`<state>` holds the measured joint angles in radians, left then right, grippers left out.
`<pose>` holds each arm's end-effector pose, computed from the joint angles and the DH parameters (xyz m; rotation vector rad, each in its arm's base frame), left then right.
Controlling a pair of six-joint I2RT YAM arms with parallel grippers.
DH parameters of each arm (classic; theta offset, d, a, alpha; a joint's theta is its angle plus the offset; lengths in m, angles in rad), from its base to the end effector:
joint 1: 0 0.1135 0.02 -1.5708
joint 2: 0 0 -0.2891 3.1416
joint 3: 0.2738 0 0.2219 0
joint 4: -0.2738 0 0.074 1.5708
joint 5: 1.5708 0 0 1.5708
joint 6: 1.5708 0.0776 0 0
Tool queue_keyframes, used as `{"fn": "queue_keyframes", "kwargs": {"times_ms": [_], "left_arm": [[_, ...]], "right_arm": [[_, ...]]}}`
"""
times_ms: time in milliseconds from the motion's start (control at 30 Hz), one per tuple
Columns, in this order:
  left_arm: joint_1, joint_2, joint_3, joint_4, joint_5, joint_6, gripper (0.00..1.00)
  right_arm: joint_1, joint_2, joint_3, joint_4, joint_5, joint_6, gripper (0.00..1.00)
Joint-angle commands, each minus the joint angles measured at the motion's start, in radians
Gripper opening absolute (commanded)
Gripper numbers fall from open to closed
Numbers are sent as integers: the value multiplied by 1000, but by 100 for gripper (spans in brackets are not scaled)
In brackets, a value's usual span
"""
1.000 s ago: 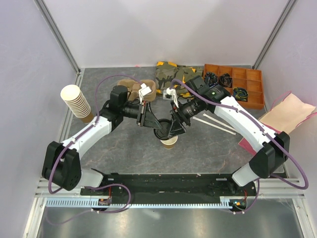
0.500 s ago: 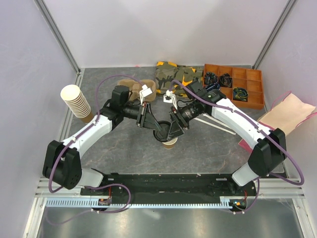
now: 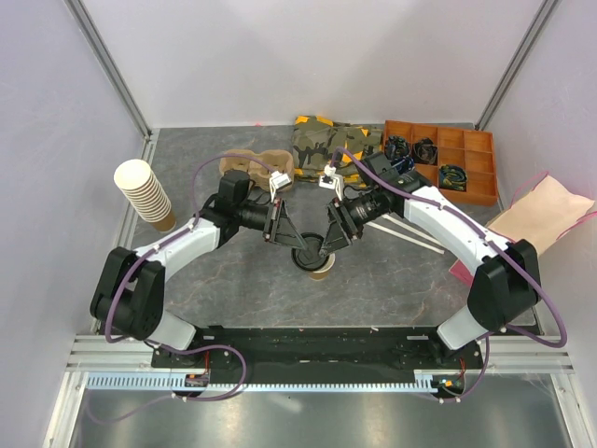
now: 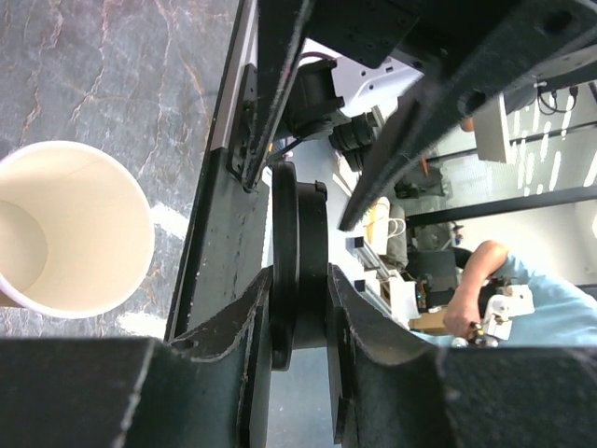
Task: Pack the takeout coffee
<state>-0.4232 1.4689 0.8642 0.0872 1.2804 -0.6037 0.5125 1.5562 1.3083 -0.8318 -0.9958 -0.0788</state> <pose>0.2285 -0.1845 0.2814 0.7003 2.1242 -1.9178 0.2229 0.2001 0.3058 -1.0568 2.2981 1.4656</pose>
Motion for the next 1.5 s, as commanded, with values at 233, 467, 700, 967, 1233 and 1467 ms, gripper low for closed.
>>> {"fn": "queue_keyframes", "kwargs": {"times_ms": [233, 467, 700, 967, 1233, 1467], "left_arm": [[-5, 42, 4, 91, 16, -67, 24], [-6, 57, 10, 91, 22, -70, 24], [-6, 53, 1, 69, 7, -59, 35], [3, 22, -10, 3, -19, -13, 61], [61, -74, -74, -29, -137, -18, 65], [116, -358, -93, -233, -463, -11, 63]], "right_arm": [[-28, 12, -10, 63, -32, 39, 48], [-28, 21, -24, 77, -41, 43, 45], [-32, 25, -37, 86, -72, 48, 13], [-69, 45, -75, 88, -151, 40, 0], [-100, 68, -95, 91, -286, 39, 0], [-112, 19, -87, 178, -294, 181, 0]]}}
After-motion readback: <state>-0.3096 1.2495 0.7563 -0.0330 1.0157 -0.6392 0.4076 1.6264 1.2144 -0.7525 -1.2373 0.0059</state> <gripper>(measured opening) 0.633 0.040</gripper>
